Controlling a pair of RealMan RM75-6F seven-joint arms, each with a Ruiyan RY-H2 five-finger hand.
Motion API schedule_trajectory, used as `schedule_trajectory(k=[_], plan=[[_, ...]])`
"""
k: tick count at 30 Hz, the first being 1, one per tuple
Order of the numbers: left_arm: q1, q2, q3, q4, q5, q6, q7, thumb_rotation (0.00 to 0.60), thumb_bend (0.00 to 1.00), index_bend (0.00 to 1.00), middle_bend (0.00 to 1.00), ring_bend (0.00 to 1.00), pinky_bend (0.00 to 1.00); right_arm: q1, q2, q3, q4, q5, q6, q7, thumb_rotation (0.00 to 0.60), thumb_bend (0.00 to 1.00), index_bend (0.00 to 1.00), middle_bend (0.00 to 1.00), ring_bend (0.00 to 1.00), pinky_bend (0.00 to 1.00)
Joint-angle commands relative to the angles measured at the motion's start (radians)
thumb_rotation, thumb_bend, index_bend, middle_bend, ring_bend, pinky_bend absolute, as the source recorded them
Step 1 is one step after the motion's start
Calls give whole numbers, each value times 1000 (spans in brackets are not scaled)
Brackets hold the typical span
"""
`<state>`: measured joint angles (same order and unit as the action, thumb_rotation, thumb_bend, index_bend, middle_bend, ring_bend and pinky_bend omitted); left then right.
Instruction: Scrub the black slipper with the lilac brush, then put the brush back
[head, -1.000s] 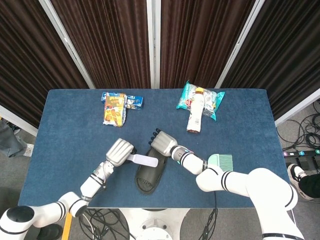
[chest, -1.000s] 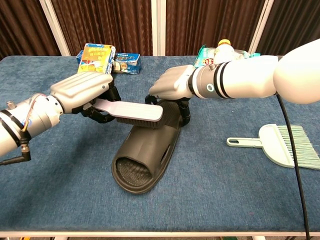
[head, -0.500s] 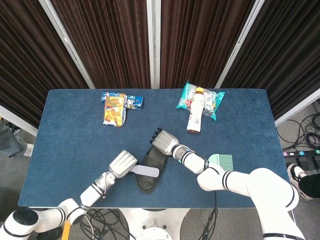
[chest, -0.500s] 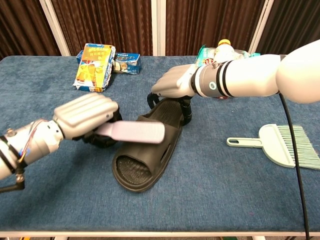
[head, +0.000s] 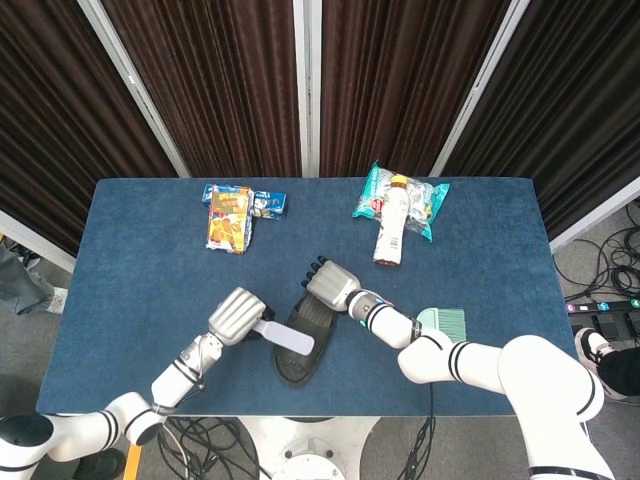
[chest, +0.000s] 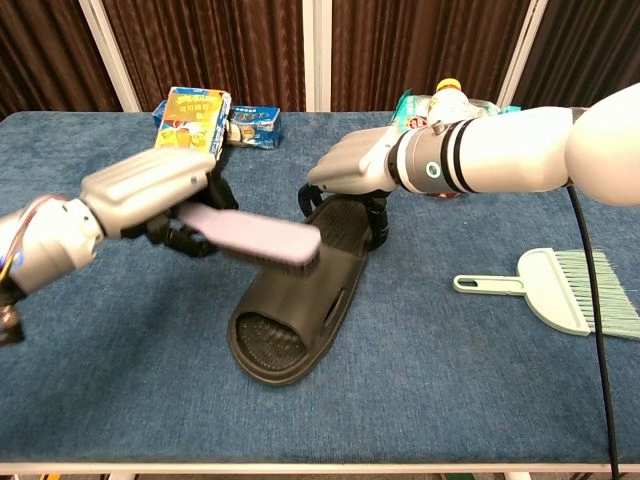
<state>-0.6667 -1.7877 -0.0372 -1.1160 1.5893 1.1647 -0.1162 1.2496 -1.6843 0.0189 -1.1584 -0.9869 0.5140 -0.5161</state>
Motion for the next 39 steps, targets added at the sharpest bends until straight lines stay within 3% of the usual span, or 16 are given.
schedule_trajectory(k=[1,7,17,19,24,31,35,39], plan=[[-21,-39,-25,62,-42,-57,-19,600,523,1000,1000,1000,1000,3,2,-1,-1,4,0,-5,600,146,511,375,133,138],[-14,-95,25,157,-25,-84,30,600,522,1000,1000,1000,1000,8,0,-1,-2,11,-1,-7,600,146,511,375,133,138],[20,-18,111,42,29,-72,48,600,524,1000,1000,1000,1000,14,-14,-2,15,10,-8,1,600,146,511,374,133,138],[26,5,105,0,28,-55,56,600,523,1000,1000,1000,1000,13,-14,-2,16,8,-7,3,600,146,510,375,133,138],[20,31,22,-76,-34,-46,30,600,523,1000,1000,1000,1000,12,-14,-6,13,6,-5,3,600,146,510,374,133,140],[-12,-47,-73,3,-134,-93,93,600,525,1000,1000,1000,1000,12,-9,-7,5,13,1,-2,600,146,509,374,133,143],[-17,-98,-71,74,-162,-123,149,600,524,1000,1000,1000,1000,13,-8,-9,4,17,3,-5,600,146,508,373,133,144],[0,-112,-22,89,-131,-112,192,600,524,1000,1000,1000,1000,13,-10,-10,7,18,2,-5,600,146,507,372,133,144]])
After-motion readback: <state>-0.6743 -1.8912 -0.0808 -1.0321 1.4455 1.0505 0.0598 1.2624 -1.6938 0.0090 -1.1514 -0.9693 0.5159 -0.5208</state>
